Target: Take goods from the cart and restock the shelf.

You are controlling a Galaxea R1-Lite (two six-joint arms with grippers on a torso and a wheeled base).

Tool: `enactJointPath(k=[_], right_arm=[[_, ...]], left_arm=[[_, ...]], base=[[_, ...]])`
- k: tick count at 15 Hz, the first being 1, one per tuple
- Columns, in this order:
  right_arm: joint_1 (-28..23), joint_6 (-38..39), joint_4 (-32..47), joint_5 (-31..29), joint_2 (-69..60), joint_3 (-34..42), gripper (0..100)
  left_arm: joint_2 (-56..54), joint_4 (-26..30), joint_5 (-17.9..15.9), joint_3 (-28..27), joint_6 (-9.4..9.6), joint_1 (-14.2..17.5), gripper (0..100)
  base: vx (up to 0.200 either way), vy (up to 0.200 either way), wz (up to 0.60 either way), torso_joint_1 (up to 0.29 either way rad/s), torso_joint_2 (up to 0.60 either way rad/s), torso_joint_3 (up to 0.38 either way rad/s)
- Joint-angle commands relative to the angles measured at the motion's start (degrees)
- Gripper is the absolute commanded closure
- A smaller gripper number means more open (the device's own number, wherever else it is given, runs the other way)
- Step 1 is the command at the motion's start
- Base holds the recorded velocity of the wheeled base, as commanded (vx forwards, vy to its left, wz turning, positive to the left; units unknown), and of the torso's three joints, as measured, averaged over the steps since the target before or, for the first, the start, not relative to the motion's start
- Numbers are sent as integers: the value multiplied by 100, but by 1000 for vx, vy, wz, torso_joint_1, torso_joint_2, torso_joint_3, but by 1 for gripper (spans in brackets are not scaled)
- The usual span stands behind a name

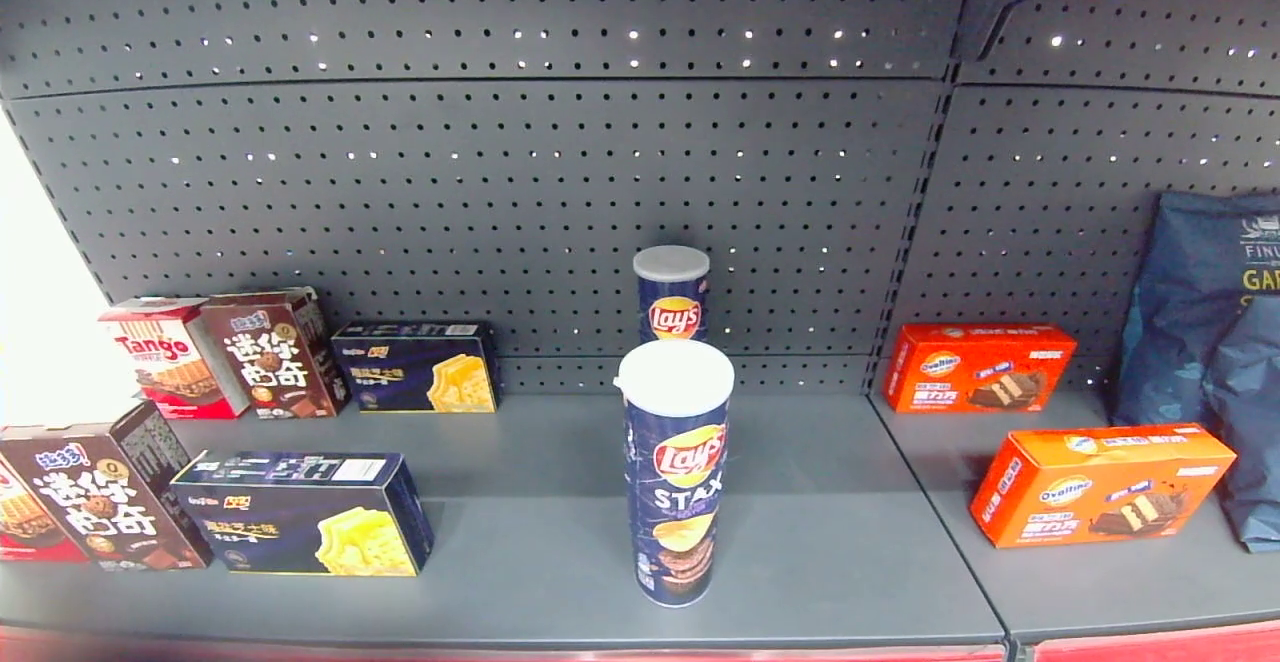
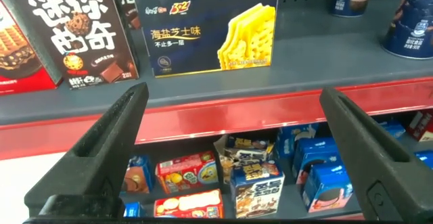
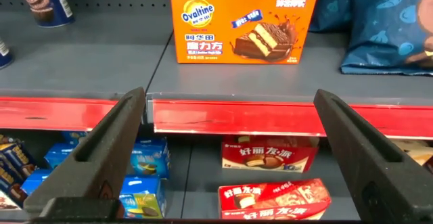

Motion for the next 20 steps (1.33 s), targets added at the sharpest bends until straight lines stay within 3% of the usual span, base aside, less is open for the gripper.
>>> enactJointPath(k=[1, 20], right_arm=[[2, 1, -1, -3, 7, 0, 0], [2, 1, -1, 5, 7, 0, 0]], left_arm=[[-2, -1, -4, 0, -5, -1, 0], [-2, -1, -4, 0, -5, -1, 0]], base=[[0, 200, 0, 2, 2, -2], [0, 0, 0, 0, 0, 0]])
